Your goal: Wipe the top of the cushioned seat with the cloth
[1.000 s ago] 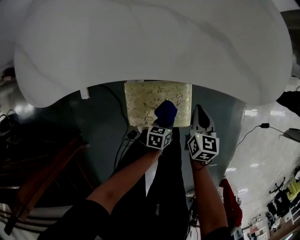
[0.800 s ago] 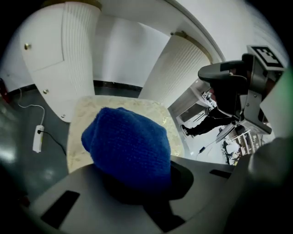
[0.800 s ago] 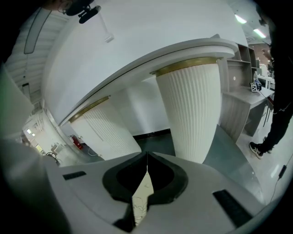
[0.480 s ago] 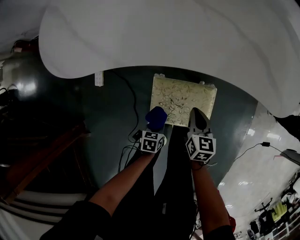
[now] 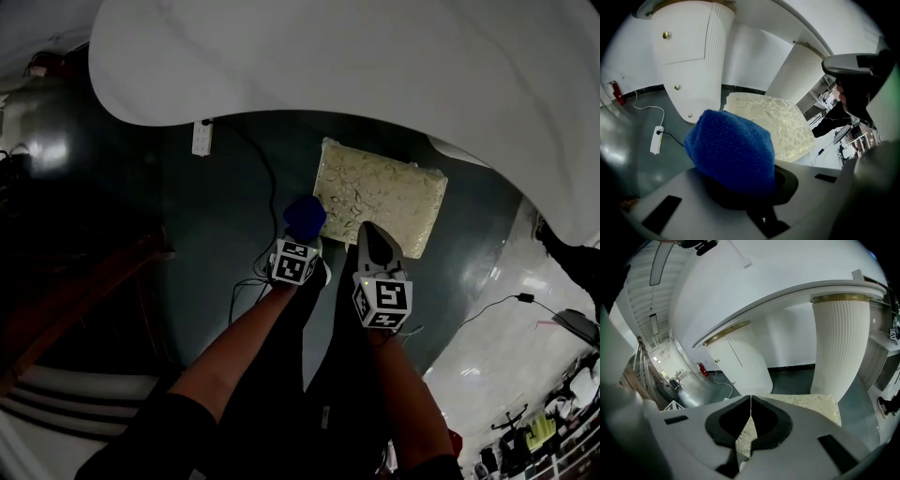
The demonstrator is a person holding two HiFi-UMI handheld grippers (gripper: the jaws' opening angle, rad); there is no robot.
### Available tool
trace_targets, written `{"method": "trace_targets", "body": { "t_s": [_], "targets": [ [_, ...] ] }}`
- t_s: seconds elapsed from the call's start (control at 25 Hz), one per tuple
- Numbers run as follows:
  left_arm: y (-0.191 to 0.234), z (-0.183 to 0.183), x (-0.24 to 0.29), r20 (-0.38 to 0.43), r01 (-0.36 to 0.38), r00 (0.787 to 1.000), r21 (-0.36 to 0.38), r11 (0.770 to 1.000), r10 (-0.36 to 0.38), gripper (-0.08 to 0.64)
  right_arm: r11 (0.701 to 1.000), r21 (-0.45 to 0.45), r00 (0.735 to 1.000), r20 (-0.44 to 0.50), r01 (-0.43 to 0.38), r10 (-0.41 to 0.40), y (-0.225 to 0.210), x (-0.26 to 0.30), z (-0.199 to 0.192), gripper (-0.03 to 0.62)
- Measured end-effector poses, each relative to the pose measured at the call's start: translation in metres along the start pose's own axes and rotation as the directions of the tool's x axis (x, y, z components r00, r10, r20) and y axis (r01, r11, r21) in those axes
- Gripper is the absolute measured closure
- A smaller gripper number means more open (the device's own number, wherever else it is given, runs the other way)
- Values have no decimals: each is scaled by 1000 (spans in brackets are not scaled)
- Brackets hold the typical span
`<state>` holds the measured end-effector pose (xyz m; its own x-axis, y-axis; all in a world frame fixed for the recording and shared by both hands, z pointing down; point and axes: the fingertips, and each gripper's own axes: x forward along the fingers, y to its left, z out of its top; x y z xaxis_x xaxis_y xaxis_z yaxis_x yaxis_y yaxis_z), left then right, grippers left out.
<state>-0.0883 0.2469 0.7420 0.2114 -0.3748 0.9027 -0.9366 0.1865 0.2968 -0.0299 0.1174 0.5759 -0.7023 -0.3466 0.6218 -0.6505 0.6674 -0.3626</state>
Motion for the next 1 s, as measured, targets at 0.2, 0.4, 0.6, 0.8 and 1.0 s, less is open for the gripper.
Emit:
{"method": "trace_targets", "body": {
  "t_s": [0.2, 0.4, 0.6, 0.8, 1.0],
  "targets": [
    [-2, 1, 15, -4, 37, 999, -2, 999, -37, 520, 999, 17, 1000, 8, 29, -29, -14, -4, -6, 555],
    [-4, 3, 22, 27, 23, 999, 12, 1000, -23, 520, 994, 41, 995, 13, 96, -97, -45, -16, -10, 555],
    [-15, 0, 22, 14, 18, 1000, 56, 998, -19, 520, 995, 19, 995, 13, 103, -103, -55, -27, -10, 555],
    [-36, -5, 28, -41, 48, 998, 86, 995, -44, 520, 992, 50, 993, 41, 112, -114, -64, -29, -3, 555],
    [-49, -5, 36, -54, 59, 997, 79, 995, -54, 520, 990, 83, 991, 61, 111, -116, -71, -29, -2, 557]
  ]
}}
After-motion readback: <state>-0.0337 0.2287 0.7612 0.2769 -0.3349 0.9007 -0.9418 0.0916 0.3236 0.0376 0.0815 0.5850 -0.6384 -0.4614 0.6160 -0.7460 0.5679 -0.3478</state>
